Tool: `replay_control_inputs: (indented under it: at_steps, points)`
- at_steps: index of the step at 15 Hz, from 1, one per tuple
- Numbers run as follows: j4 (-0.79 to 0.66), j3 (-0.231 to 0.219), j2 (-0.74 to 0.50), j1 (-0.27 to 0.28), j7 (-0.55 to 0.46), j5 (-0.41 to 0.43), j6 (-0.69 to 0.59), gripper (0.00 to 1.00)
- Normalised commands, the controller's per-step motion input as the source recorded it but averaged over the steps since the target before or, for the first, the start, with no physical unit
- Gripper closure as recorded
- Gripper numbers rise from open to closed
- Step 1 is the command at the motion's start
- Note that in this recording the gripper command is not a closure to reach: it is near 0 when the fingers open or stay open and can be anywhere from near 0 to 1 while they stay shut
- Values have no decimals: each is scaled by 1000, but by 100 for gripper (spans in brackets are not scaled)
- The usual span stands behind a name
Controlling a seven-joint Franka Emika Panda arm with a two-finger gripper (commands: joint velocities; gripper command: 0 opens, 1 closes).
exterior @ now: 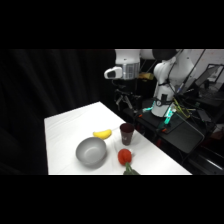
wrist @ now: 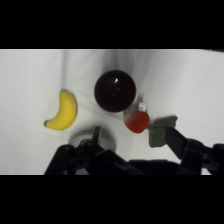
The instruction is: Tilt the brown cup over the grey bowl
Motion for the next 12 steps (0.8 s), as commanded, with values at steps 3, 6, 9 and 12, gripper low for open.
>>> replay_control_inputs:
  at_steps: [3, 6, 9, 12]
  points:
    - [-431, -22, -139, 89, -263, 276, 502, 0]
    - [-289, -80, -21, 82, -404, 311, 513, 0]
    - [-126, -128, 112, 98, -478, 372, 386, 0]
    - [-13, -104, 240, 110, -495, 410, 323, 0]
